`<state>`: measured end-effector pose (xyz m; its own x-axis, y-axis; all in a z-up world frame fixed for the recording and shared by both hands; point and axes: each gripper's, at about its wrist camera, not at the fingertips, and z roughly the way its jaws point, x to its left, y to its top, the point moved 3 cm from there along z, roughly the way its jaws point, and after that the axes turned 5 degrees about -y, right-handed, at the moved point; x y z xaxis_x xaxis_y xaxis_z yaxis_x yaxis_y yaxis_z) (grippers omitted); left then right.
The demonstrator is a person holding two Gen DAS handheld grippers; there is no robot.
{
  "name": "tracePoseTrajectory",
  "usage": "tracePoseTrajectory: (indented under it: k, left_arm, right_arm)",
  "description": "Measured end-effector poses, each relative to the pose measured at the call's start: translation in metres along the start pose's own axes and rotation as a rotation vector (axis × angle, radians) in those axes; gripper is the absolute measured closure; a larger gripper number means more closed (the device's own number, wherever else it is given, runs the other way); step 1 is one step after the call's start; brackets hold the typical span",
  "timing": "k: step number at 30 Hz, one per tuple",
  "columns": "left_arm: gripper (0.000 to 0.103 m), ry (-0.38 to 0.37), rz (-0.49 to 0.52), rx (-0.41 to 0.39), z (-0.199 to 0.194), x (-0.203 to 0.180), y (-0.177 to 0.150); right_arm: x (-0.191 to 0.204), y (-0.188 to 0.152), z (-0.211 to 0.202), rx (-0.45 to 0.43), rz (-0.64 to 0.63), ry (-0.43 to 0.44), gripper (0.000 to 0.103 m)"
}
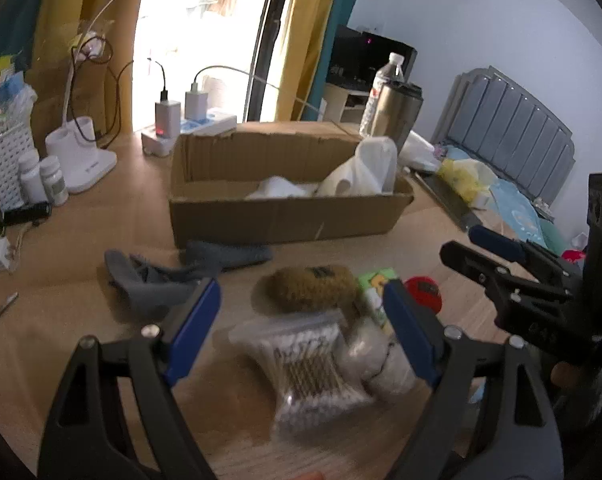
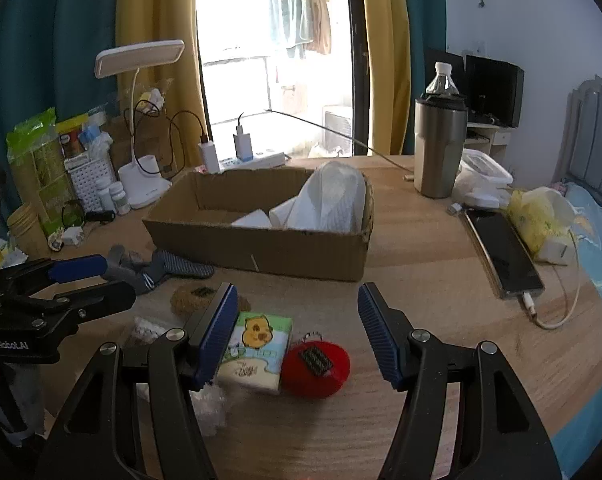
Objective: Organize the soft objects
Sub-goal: 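Withdraw both tools from the box toward the remaining items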
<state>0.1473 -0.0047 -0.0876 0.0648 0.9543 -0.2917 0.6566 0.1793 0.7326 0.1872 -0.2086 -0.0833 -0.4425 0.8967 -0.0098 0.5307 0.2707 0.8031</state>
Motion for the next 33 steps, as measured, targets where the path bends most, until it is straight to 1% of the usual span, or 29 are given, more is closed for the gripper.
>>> tracePoseTrajectory:
  k: [16,23,28,33]
  left_arm:
    - [0.018,0.024,-0.028,0.068,0.021,0.004,-0.036]
    - [0.018,0.059,-0.029,0.112,0.035,0.009,-0.048]
    - [0.018,0.101,-0.024,0.127,0.039,0.017,-0.052]
    - [0.018,0.12,-0.017,0.14,0.038,0.021,-0.054]
  right_arm:
    - [-0.008,-0.035,0.014,0.056,0.016,0.006,0.037]
    - [-0.011,-0.043,0.024,0.084,0.024,0.003,0.037]
    - [-0.015,-0.046,0.033,0.104,0.037,-0.014,0.037]
    - [-0.018,-0.046,0.038,0.113,0.051,-0.019,0.037]
